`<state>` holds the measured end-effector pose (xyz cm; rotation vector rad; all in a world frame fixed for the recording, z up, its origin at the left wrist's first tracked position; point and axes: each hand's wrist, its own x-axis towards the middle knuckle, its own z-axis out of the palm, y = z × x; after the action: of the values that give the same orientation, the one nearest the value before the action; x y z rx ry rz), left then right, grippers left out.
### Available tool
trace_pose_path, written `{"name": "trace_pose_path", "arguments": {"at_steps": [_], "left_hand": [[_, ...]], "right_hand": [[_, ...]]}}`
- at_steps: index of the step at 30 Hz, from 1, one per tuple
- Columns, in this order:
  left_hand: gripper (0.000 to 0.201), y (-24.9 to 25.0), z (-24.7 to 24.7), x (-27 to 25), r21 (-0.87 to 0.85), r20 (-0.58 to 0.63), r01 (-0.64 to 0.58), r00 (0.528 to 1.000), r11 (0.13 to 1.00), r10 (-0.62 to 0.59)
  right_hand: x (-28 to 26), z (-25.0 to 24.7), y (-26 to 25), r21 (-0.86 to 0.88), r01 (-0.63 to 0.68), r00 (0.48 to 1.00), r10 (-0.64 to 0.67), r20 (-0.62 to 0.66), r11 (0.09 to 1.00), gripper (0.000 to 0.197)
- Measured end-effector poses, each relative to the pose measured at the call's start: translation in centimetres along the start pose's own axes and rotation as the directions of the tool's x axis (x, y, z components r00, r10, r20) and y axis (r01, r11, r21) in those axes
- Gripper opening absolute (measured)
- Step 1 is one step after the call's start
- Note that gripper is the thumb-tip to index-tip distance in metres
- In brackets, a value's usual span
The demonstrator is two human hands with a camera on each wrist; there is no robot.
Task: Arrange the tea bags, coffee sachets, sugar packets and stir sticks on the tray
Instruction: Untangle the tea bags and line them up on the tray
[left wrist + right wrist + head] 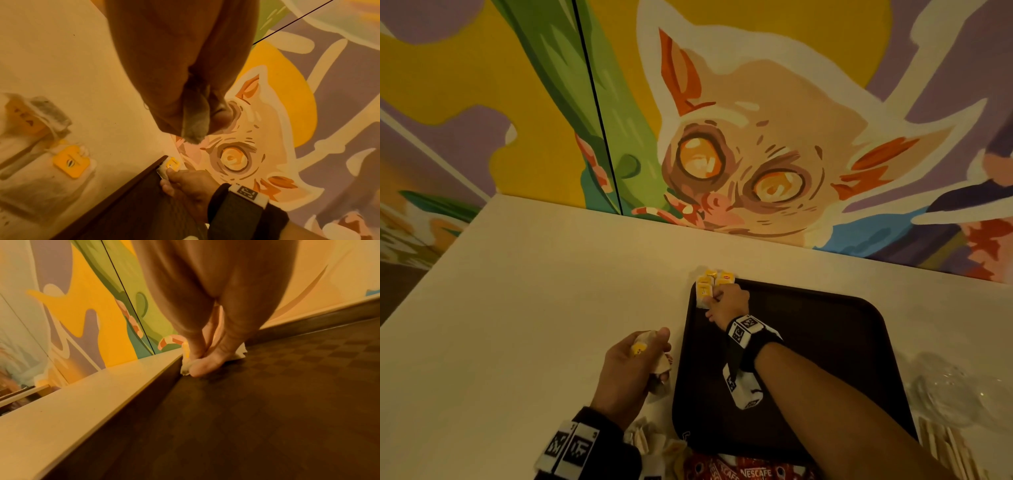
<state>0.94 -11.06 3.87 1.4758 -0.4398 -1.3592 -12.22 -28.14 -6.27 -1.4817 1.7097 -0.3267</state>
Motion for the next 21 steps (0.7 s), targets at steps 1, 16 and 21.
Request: {"name": "trace_pose_path", "arguments": {"at_steps": [1,16,21], "left_hand": [[0.045,0.0,0.0,0.1,0.001,0.001,-0.003,1.0,1.0,0.003],[0.034,0.6,1.9,0.7,-0.212,0.072,0.122,0.991,0.97,-0.109],[0.049,1.1,3.4,0.4,-0.127,0.158,0.124,0.982,0.984,-0.103]], "right_hand": [[0.0,0.0,0.1,0.018,0.007,1.0,-0.007,-0.003,1.0,0.023],[-9.3,-4.9,-1.9,0.299,0.168,0.975,-0.204,0.092,0.939,0.011],[-14.8,-6.9,-2.6,0.37,0.199,0.895,-0.322,0.309,0.908,0.023]]}}
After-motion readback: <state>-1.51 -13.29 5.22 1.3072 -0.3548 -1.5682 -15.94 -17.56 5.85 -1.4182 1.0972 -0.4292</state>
